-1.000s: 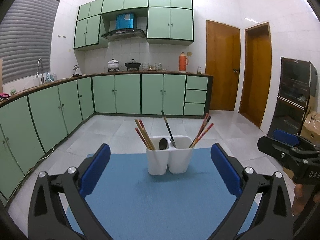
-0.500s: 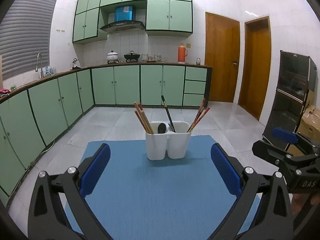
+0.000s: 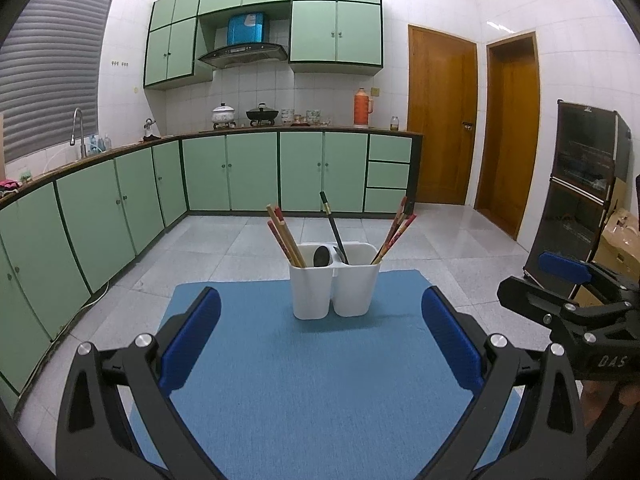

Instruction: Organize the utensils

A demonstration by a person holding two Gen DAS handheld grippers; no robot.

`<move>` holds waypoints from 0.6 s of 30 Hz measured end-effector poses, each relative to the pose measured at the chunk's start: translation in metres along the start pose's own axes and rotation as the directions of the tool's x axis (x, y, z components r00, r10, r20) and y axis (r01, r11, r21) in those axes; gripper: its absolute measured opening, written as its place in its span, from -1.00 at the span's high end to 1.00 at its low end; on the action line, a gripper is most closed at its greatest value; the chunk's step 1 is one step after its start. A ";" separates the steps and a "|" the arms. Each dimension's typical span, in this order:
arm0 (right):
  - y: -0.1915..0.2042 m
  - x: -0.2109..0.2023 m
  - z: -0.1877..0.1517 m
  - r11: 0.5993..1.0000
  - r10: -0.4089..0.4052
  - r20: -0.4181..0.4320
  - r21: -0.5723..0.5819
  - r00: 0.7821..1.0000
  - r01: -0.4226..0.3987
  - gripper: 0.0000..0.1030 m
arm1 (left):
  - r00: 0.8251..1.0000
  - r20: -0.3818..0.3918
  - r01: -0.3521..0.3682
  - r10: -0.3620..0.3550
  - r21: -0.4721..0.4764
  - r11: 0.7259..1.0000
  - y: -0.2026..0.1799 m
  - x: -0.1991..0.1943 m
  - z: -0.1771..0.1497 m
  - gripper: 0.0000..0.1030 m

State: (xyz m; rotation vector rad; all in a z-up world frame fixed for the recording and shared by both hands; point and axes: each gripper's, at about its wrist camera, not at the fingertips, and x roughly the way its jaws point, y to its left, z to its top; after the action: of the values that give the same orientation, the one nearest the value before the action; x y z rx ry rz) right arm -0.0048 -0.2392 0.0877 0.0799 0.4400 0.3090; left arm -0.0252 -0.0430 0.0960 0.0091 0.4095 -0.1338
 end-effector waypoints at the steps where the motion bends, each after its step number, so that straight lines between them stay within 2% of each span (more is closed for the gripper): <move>1: 0.000 0.000 0.000 1.000 -0.001 -0.002 -0.001 1.000 0.001 -0.89 | 1.000 0.001 0.000 0.000 0.000 1.000 0.000 0.000 0.000 -0.89; 18: 0.001 0.000 0.000 1.000 0.000 -0.005 -0.004 1.000 0.000 -0.89 | 1.000 0.000 0.000 0.000 0.000 1.000 -0.001 0.000 0.001 -0.89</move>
State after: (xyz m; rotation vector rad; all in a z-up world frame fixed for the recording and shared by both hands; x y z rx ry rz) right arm -0.0053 -0.2379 0.0874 0.0756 0.4442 0.3102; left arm -0.0252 -0.0440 0.0968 0.0089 0.4098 -0.1339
